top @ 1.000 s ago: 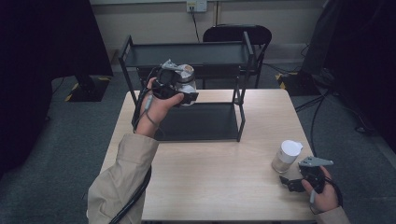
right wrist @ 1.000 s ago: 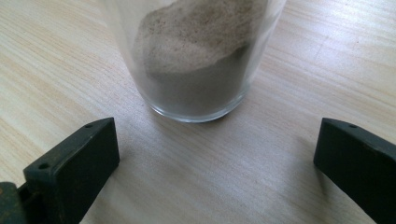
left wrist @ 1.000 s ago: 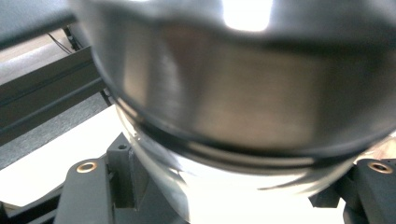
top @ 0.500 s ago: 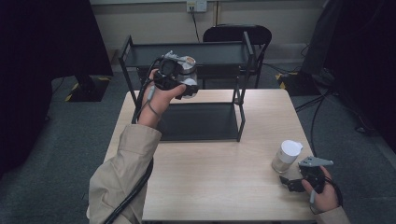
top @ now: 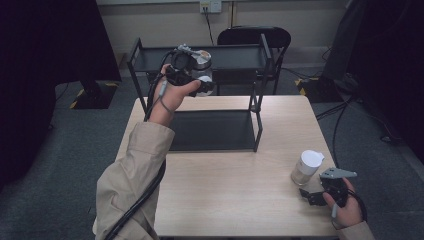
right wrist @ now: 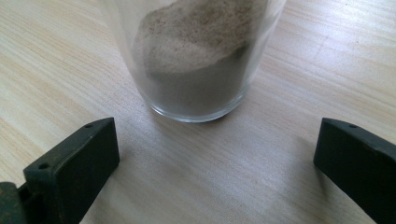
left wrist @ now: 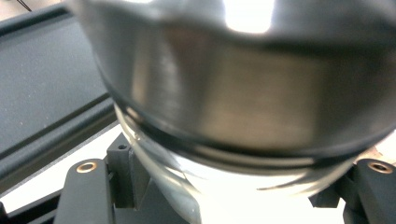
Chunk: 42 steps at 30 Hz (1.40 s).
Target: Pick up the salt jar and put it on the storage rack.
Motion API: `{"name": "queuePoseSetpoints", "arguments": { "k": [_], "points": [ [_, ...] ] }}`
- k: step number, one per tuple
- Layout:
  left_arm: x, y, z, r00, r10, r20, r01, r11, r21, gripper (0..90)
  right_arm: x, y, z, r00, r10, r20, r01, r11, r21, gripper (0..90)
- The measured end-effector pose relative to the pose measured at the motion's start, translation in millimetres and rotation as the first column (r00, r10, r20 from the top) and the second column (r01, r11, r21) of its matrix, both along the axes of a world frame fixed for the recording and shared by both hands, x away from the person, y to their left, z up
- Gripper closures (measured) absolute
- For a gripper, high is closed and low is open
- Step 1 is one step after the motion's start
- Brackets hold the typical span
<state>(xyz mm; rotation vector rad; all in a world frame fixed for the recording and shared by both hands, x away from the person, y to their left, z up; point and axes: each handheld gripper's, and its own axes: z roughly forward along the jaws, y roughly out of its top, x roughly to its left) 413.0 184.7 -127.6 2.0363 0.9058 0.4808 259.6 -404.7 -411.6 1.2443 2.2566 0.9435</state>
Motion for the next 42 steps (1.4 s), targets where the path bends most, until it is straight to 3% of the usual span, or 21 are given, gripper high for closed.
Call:
{"name": "queuePoseSetpoints", "arguments": {
  "k": [27,42],
  "points": [
    [15.0,-6.7,34.1,0.9997,0.02,0.014,-0.019,0.9998,-0.004,30.9,0.0,-0.1,-0.1,1.0,0.001,0.001,-0.001,1.0,0.0,0.0],
    [38.9,-13.4,42.4,0.9981,0.061,0.01,-0.061,0.9981,0.001,30.9,0.0,0.0,0.1,1.0,0.0,-0.001,0.0,1.0,0.0,0.0]
  ]
}}
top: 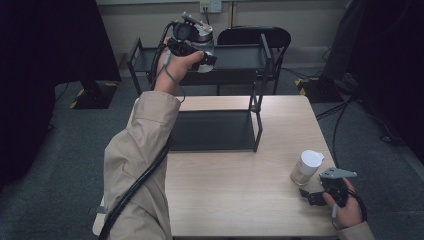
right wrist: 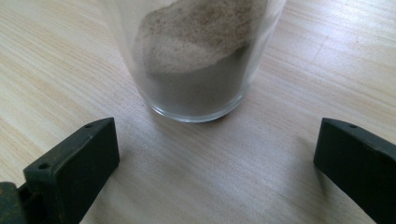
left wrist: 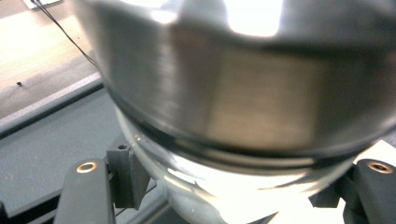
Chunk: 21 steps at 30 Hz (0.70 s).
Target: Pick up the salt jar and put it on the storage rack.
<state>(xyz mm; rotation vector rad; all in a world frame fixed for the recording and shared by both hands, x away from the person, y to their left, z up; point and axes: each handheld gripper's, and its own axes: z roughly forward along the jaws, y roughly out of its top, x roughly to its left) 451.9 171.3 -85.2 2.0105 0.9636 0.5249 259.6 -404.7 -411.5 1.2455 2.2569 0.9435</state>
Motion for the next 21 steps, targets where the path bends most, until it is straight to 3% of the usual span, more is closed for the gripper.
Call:
{"name": "queuePoseSetpoints", "arguments": {
  "k": [7,21],
  "points": [
    [12.9,-6.1,2.4,0.9999,0.012,-0.004,-0.012,0.9998,0.014,30.8,0.0,0.0,0.0,1.0,0.0,0.0,0.0,1.0,0.0,0.0],
    [32.4,-9.4,-7.8,0.9984,0.053,-0.019,-0.053,0.9985,0.011,30.9,0.1,-0.1,0.1,1.0,0.0,-0.001,0.0,1.0,0.0,0.0]
  ]
}}
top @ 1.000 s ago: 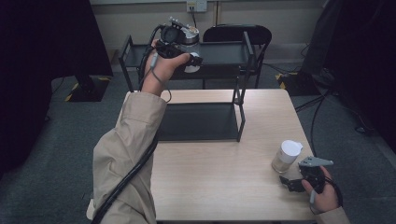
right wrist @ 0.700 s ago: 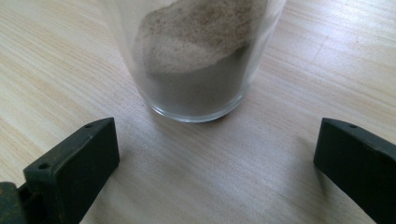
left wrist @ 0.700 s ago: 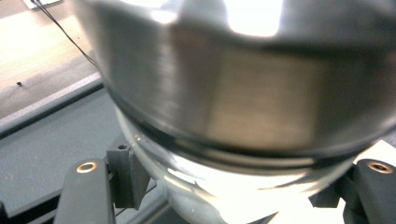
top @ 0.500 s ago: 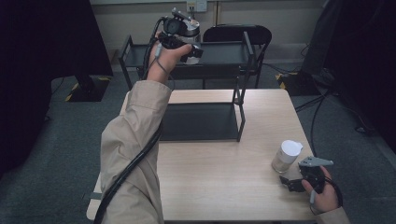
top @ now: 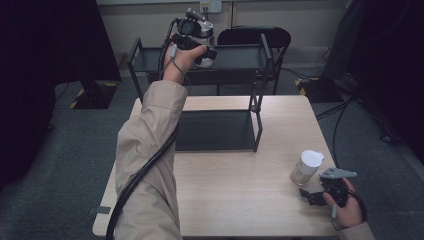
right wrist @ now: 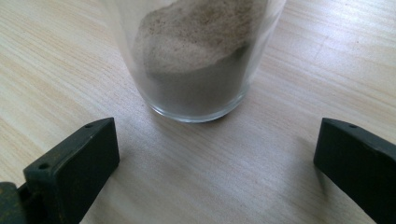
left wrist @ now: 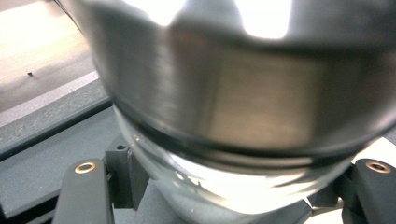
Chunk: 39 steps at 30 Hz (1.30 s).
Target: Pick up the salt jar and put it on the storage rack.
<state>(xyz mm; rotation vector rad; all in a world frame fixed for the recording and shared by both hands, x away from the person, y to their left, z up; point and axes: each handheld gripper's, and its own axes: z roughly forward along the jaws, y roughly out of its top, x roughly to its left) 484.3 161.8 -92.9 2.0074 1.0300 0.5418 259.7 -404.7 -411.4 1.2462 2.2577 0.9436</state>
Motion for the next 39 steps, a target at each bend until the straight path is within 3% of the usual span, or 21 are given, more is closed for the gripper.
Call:
{"name": "queuePoseSetpoints", "arguments": {
  "k": [10,26,33,39],
  "points": [
    [6.4,-2.0,-7.6,0.9997,0.019,-0.013,-0.019,0.9998,-0.001,30.8,-0.1,0.1,-0.1,1.0,0.0,0.0,0.0,1.0,0.0,0.0],
    [4.1,-1.3,-12.1,0.9992,0.039,-0.005,-0.039,0.9989,-0.025,30.5,-0.1,0.1,-0.1,1.0,0.0,0.001,0.0,1.0,0.0,0.0],
    [-4.4,0.7,-13.8,0.9975,0.07,0.001,-0.07,0.9947,-0.075,14.8,-0.1,0.0,-0.1,1.0,0.0,0.001,0.0,1.0,0.0,0.0],
    [-15.2,1.1,-12.7,0.9977,0.067,0.014,-0.065,0.9942,-0.086,10.7,-0.1,0.1,-0.1,1.0,-0.001,0.001,0.001,1.0,0.0,0.0]
  ]
}}
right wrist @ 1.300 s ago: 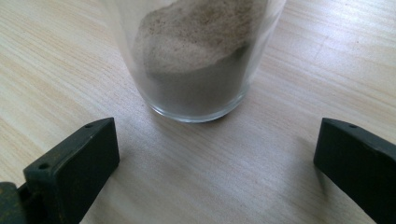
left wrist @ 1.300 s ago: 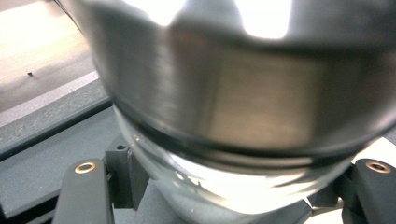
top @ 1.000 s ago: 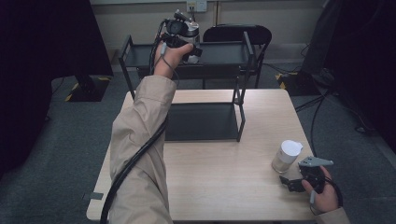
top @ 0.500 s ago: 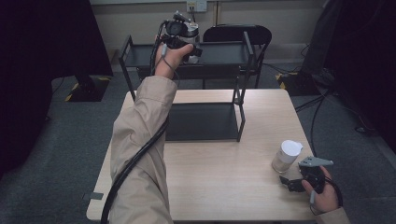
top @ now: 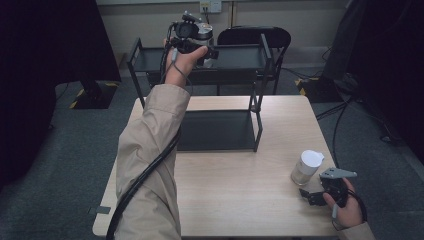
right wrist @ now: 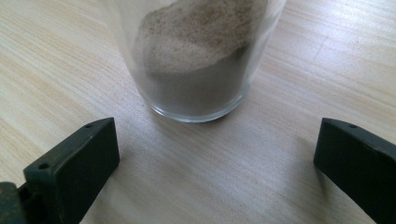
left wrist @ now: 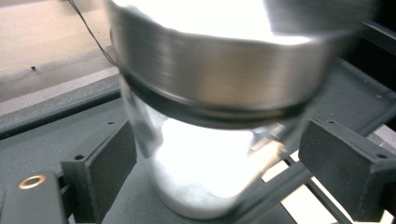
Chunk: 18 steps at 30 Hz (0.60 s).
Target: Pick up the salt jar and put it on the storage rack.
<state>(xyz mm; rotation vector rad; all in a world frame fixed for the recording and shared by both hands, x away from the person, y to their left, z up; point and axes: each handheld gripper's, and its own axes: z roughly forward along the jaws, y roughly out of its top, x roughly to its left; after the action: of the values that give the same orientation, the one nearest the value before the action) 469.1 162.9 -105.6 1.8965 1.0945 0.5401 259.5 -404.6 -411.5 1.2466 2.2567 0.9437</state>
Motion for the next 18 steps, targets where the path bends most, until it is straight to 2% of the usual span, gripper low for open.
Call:
{"name": "queuePoseSetpoints", "arguments": {
  "k": [6,13,18],
  "points": [
    [-11.9,0.7,-1.8,1.0,0.001,0.008,0.0,1.0,-0.006,6.9,-0.1,0.0,0.0,1.0,0.0,0.0,0.0,1.0,0.0,0.0],
    [-29.0,5.2,-4.4,0.9992,0.02,0.035,-0.018,0.9991,-0.038,3.3,-0.1,-0.1,-0.3,1.0,0.002,0.003,-0.002,1.0,-0.001,0.0],
    [-38.0,7.1,-6.5,0.999,0.002,0.045,0.0,0.9989,-0.048,1.1,-0.1,-0.1,-0.2,1.0,0.001,0.002,-0.001,1.0,-0.001,0.0]
  ]
}}
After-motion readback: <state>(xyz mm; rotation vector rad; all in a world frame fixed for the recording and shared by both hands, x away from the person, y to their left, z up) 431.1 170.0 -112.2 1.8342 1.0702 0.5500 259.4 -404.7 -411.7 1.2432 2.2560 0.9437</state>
